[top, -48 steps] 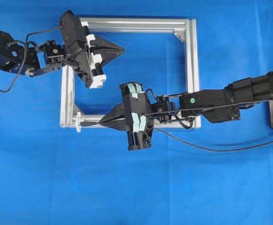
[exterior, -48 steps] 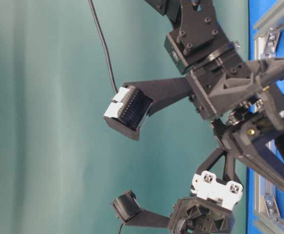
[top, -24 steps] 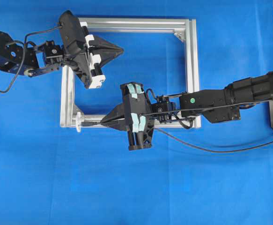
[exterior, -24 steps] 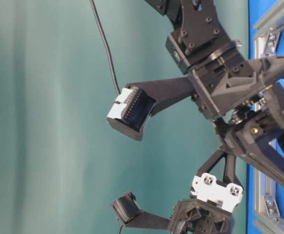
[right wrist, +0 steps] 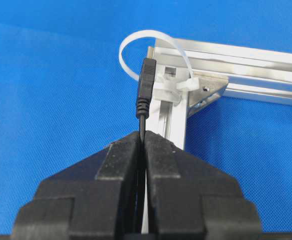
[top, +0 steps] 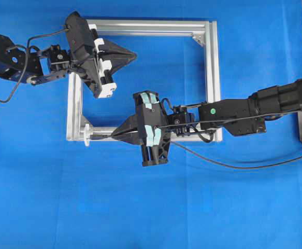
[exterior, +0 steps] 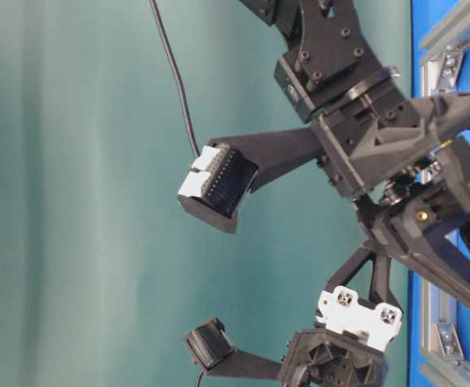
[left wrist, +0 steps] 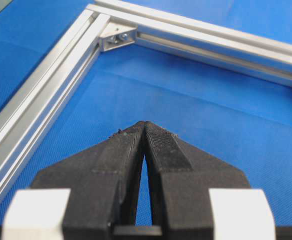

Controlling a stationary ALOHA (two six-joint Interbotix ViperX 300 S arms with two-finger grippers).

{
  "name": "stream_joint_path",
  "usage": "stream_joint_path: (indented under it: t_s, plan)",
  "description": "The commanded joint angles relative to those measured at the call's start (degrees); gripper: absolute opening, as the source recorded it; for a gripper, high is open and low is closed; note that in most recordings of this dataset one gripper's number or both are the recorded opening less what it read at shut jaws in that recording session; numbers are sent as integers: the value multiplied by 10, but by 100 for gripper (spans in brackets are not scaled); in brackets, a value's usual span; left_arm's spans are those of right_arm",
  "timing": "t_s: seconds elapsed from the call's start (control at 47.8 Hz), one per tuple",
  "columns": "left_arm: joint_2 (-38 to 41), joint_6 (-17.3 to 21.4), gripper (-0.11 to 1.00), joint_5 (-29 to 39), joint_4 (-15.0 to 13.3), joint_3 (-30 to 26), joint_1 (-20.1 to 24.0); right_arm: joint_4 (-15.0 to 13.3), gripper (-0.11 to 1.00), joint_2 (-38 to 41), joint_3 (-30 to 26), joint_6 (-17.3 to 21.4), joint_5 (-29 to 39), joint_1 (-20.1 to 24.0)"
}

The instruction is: Insert the wire through the string loop located on the left side.

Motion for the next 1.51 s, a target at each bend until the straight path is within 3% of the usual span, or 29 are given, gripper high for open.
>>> stream_joint_path:
  t_s: [0.0, 1.13, 1.485]
  plan:
    - [-18, -1, 0, -4, 1, -4, -1, -1, 0, -10, -11, 0, -2, 0]
    - [-18, -1, 0, -4, 1, -4, -1, 0, 0, -9, -12, -1, -5, 0]
    - [-18, -1, 0, -4, 1, -4, -2, 0, 0, 22, -64, -1, -2, 0]
